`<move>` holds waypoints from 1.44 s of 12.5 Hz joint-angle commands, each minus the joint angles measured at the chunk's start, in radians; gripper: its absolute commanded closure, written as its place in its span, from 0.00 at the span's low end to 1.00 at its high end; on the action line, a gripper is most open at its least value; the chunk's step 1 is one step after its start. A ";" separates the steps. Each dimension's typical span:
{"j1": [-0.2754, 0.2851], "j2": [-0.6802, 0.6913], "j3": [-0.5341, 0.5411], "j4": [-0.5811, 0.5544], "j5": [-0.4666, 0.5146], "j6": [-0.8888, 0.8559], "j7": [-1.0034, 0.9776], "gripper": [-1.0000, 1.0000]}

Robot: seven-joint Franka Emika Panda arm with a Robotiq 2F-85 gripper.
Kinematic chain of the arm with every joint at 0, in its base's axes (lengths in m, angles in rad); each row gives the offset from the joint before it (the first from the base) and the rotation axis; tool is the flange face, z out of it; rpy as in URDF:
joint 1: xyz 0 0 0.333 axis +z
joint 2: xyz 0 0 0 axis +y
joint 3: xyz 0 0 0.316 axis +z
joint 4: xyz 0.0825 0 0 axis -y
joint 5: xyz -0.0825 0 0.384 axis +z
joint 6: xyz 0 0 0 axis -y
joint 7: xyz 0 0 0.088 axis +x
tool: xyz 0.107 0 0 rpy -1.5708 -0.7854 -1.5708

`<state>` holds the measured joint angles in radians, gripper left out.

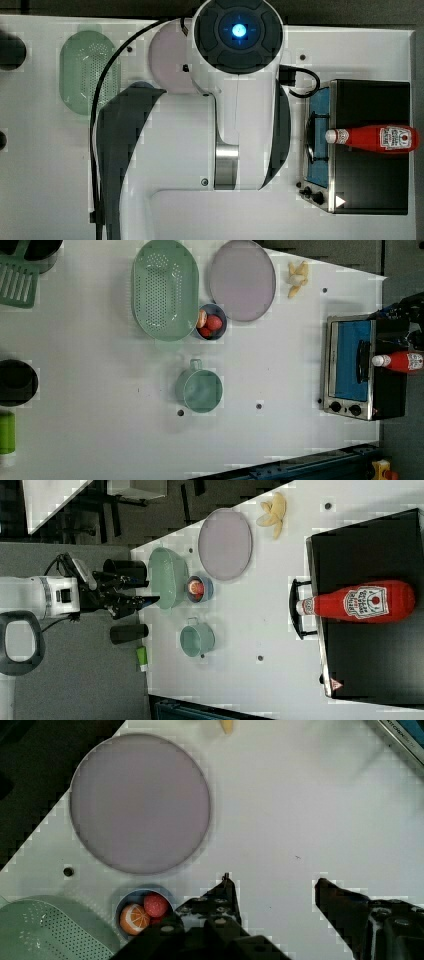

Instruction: Pick Ketchup from oven and place it on table.

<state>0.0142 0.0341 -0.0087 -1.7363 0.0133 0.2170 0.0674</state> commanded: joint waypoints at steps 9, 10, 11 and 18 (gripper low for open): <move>-0.156 -0.068 -0.207 -0.068 -0.022 -0.077 -0.044 0.00; -0.157 -0.050 -0.240 -0.068 -0.022 -0.053 -0.044 0.00; -0.158 -0.030 -0.277 -0.068 -0.023 -0.017 -0.045 0.00; -0.164 0.120 -0.512 -0.068 -0.022 0.284 -0.045 0.00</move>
<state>-0.1538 0.1536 -0.4885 -1.8096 -0.0036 0.4922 0.0612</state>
